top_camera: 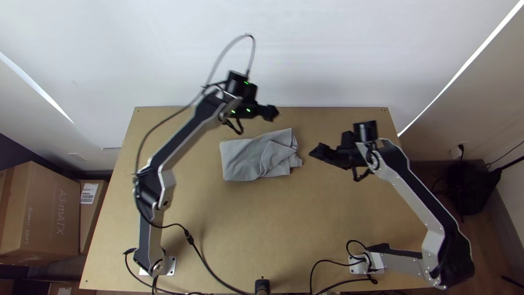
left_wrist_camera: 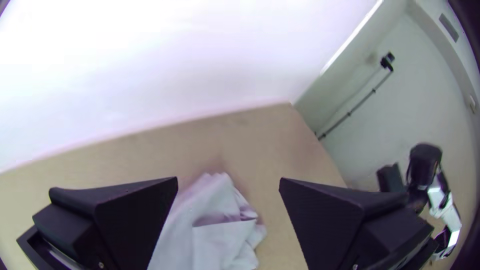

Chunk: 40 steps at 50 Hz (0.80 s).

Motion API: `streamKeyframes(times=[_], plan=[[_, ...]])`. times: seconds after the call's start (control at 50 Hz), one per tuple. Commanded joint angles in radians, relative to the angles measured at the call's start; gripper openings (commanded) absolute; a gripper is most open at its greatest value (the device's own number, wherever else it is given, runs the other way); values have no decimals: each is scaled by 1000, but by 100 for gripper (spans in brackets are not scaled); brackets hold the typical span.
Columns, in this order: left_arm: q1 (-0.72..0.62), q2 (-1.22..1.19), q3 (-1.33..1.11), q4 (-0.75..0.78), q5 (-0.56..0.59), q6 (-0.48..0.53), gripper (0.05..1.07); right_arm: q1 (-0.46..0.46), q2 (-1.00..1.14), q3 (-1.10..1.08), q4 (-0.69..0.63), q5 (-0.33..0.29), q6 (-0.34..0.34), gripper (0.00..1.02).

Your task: Fold the t-shirt

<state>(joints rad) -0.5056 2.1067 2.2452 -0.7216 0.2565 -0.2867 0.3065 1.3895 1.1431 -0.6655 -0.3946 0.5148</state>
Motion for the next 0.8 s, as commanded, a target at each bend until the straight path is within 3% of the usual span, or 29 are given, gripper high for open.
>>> streamKeyframes(times=[0.0,0.46,0.78], plan=[[90,-134,-27,-33,-30,29,103,75,89,118,14,56,-41,98],[406,-447,-202,-131,-34,31,103,307,557,641,-68,36,-15,98],[552,-596,-352,-128,-36,66,103,342,804,859,-71,20,2,98]])
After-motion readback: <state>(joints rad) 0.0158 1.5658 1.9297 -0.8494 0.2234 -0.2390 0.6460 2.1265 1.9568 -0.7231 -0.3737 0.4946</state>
